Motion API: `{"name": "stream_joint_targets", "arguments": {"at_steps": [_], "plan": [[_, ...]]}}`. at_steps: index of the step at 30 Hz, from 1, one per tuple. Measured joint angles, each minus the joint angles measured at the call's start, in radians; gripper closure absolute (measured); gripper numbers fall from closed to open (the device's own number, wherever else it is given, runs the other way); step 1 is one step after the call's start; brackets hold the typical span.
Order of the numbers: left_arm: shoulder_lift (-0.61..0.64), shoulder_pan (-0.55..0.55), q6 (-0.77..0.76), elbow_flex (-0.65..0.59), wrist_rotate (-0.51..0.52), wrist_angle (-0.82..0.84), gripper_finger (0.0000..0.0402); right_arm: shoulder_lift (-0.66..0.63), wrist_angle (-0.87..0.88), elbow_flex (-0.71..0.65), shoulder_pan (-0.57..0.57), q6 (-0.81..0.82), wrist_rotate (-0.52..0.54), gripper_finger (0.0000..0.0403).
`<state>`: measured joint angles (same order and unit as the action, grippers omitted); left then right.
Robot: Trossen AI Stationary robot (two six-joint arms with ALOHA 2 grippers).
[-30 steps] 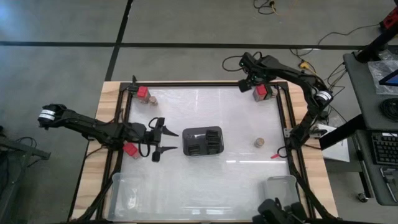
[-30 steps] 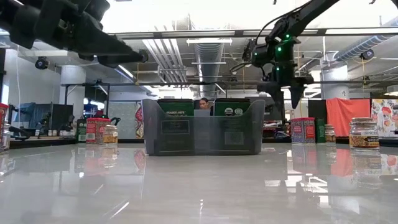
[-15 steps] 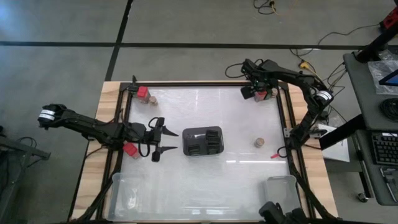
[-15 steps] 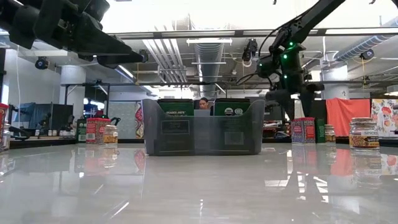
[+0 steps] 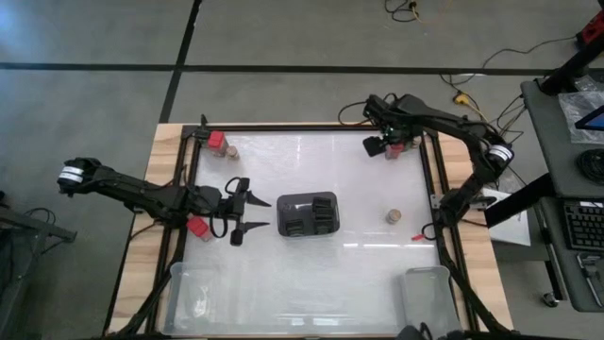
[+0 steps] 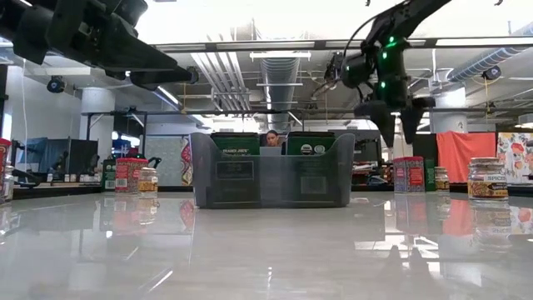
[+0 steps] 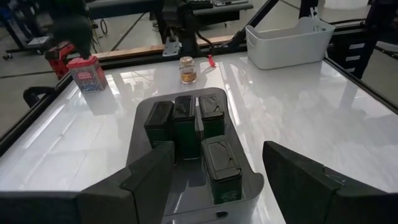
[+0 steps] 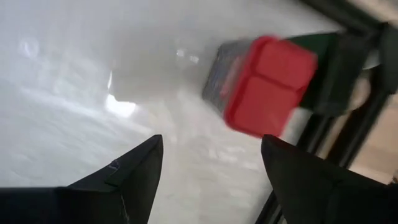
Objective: Sort spices by type
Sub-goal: Put the black seasoning can into the black bin
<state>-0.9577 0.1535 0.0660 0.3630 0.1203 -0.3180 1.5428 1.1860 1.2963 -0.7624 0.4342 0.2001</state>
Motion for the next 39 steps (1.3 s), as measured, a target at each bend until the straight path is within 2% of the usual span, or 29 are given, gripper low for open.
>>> {"name": "stream_joint_targets", "arguments": {"at_steps": [5, 11, 18, 27, 31, 39], "plan": [[0.0, 0.0, -0.022, 0.0, 0.0, 0.0, 0.0171, -0.032, -0.118, 0.003, -0.059, 0.089, 0.148, 0.0129], [-0.003, 0.0, -0.046, 0.0, 0.0, 0.001, 0.0171, 0.044, -0.265, 0.003, -0.154, 0.085, 0.152, 0.0146], [-0.003, 0.0, -0.082, 0.0, 0.0, 0.001, 0.0171, 0.156, -0.143, 0.081, -0.227, -0.008, 0.189, 0.016], [-0.003, 0.0, -0.029, -0.001, 0.0, -0.012, 0.0171, 0.178, 0.01, 0.141, -0.28, -0.064, 0.114, 0.0141], [-0.003, 0.0, 0.027, -0.001, 0.0, -0.05, 0.0171, 0.18, -0.001, 0.14, -0.285, -0.09, 0.096, 0.013], [-0.003, 0.0, 0.08, 0.034, 0.001, -0.012, 0.0171, 0.212, -0.015, 0.138, -0.293, -0.106, 0.081, 0.0115]]}}
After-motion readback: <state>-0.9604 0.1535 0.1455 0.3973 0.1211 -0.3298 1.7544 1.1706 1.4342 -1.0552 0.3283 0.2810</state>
